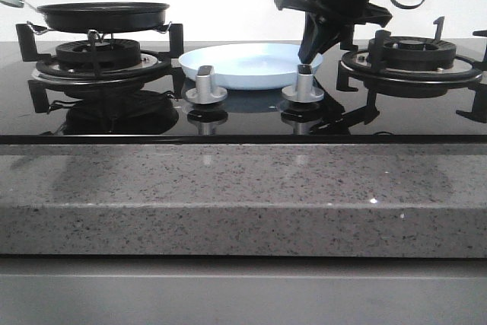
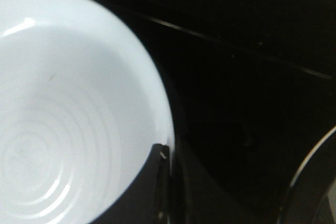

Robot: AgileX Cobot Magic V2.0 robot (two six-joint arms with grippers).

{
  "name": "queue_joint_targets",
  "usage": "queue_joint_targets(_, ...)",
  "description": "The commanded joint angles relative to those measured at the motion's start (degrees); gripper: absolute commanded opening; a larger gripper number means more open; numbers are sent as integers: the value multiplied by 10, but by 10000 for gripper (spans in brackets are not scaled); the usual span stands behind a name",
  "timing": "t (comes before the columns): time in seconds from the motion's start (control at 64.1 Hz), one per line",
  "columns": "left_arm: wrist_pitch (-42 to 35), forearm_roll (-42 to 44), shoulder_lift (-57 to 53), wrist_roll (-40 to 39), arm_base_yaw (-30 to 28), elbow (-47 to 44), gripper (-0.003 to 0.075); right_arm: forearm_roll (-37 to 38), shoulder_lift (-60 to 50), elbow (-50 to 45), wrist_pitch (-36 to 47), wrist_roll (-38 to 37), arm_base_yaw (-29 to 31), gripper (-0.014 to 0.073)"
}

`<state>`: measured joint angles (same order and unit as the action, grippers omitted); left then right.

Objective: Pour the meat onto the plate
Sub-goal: 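Grasp the plate rim with the right gripper and lift it toward the pan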

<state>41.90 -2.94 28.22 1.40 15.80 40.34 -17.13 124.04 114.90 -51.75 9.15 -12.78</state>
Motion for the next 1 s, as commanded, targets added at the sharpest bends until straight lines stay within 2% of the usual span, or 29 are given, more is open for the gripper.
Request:
queue_joint_targets(0.0,-44,-4,6,0,3,16,564,15,-29,15,27,6,3,-123)
queue_joint_targets(0.234,-44,-4,6,0,3,16,564,15,-56,15,43,-25,3,-118)
queue_joint_targets(0.437,-48,-3,6,0,3,16,564,15,-119,5,19,-25,3,-119)
queue_joint_targets(0.671,-75,-3,6,0,3,16,564,3,-240,-157,66,6,-12,-119)
queue_joint_targets(0.827,-81,-3,6,0,3,16,564,-54,-319,-285,107,46,-25,-119)
queue_joint_targets(0.983,-88,-3,6,0,3,16,564,-94,-359,-368,131,65,-28,-119)
